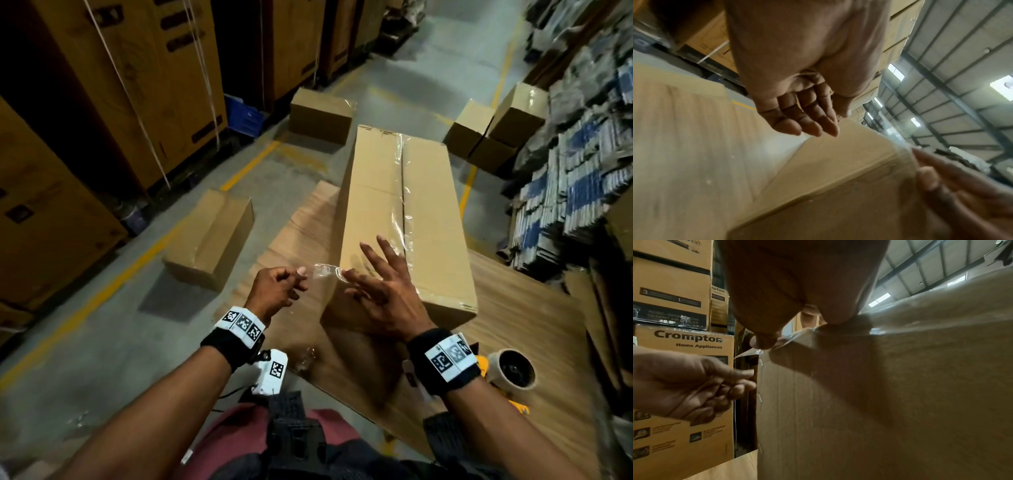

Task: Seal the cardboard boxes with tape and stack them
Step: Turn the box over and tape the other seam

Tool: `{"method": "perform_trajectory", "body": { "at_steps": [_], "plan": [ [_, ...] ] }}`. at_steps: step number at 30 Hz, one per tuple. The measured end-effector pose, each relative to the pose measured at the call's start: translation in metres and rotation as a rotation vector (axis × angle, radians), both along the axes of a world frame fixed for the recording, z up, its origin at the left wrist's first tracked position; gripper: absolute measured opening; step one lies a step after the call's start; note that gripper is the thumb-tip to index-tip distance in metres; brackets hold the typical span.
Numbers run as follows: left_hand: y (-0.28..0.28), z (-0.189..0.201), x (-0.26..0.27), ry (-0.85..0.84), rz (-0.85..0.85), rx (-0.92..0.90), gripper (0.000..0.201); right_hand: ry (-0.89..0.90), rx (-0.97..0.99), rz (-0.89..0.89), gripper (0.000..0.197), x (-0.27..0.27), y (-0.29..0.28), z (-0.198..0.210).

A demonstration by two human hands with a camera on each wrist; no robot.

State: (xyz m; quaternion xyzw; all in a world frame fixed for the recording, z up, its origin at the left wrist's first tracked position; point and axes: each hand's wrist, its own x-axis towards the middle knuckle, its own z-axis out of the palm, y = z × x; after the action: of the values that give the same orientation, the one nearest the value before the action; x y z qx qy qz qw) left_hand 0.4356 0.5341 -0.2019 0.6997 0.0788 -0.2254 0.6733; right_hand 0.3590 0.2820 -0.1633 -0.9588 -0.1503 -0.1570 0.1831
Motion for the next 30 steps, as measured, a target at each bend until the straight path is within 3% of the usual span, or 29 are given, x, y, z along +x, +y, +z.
{"method": "perform_trajectory", "body": {
  "at_steps": [4,8,12,17,20,22,25,27,30],
  "plan": [
    [-0.014,0.033,0.005,0.127,-0.067,-0.23,0.07,0.022,-0.039,-0.008,0.055,-0.004,0.01,0.007],
    [-0.029,0.032,0.006,0.013,-0.17,-0.145,0.041,0.031,-0.178,0.001,0.064,-0.007,0.018,0.012],
    [-0.035,0.017,-0.001,0.04,-0.132,-0.168,0.043,0.07,-0.23,-0.007,0.067,-0.006,0.02,0.014],
    [-0.04,0.013,-0.007,0.18,-0.09,-0.218,0.034,0.108,-0.165,-0.035,0.072,-0.007,0.02,0.019],
    [-0.04,0.014,-0.006,0.288,-0.104,-0.211,0.044,0.088,-0.067,-0.048,0.08,-0.006,0.018,0.019],
    [-0.037,0.014,-0.003,0.361,-0.192,-0.146,0.048,0.086,-0.063,-0.057,0.081,-0.006,0.018,0.017],
    [-0.033,0.009,-0.006,0.535,-0.451,-0.046,0.037,0.078,-0.072,-0.052,0.078,-0.008,0.02,0.017],
    [-0.035,0.005,-0.014,0.629,-0.451,-0.102,0.054,0.068,-0.05,-0.04,0.074,-0.007,0.021,0.019],
    [-0.045,-0.005,-0.023,0.689,-0.36,-0.269,0.056,0.068,-0.029,-0.045,0.061,-0.008,0.021,0.019]
  ]
}}
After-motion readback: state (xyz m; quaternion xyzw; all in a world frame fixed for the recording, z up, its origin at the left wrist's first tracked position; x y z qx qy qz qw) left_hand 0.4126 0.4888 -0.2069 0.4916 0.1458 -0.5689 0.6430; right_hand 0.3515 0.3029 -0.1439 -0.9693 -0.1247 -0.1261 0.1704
